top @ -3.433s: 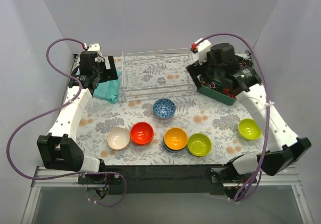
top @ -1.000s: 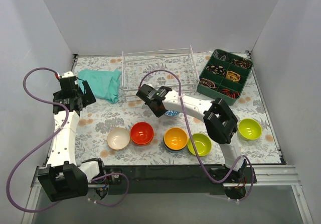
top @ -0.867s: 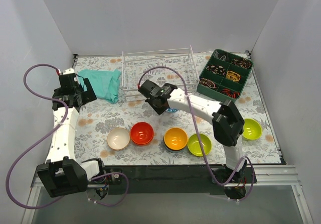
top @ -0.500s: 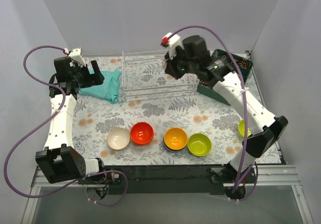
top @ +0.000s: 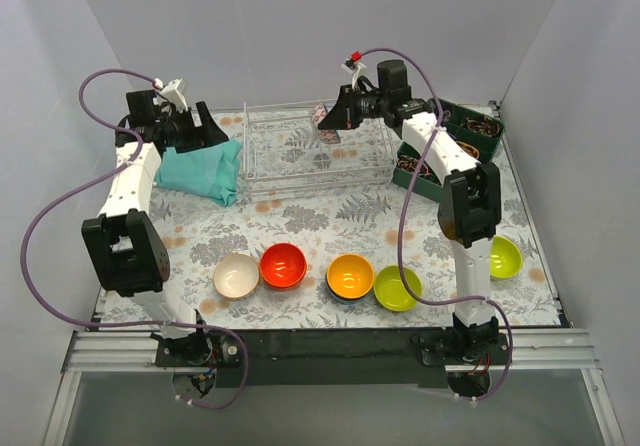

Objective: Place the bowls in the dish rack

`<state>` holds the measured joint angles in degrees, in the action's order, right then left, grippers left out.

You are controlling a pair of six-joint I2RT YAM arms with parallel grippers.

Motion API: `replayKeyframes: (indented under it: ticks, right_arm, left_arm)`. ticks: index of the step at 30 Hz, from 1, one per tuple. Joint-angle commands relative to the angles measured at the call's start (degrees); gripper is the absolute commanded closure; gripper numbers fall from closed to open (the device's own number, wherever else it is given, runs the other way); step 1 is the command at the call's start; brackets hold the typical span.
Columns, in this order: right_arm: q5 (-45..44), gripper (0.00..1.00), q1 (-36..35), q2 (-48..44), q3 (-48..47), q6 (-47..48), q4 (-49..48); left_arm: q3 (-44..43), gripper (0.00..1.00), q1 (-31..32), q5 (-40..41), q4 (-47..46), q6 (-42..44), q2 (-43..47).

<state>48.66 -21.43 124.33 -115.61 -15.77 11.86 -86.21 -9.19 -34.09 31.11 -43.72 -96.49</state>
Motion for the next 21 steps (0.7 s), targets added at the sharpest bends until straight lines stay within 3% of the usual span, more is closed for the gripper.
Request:
replayKeyframes:
  ticks: [1,5,9,12,21]
  right_arm:
    - [12.07,0.99,1.39,1.15,-3.74,-13.91,-22.72]
    - [11.29,0.99,2.27,6.35,-6.72,-19.19,-29.95]
    - [7.95,0.99,2.88,10.31,-7.35,-22.36,-35.66]
    - [5.30,0.99,3.15,13.03,-7.43,-24.48,-40.84]
    - [-2.34,0.99,2.27,20.07,-11.82,-25.63,-45.87]
  left_arm:
    - [-8.08,0.25,0.49,-6.78,0.96,1.10,-3.87]
    - [-15.29,0.23,2.95,-6.87,7.63,9.68,-8.01]
    - [-13.46,0.24,3.74,-10.99,7.56,11.46,-7.49]
    - [-18.10,0.24,5.93,-11.62,12.55,14.89,-10.56]
    - [-22.59,0.21,10.95,-2.83,14.23,15.25,-13.37]
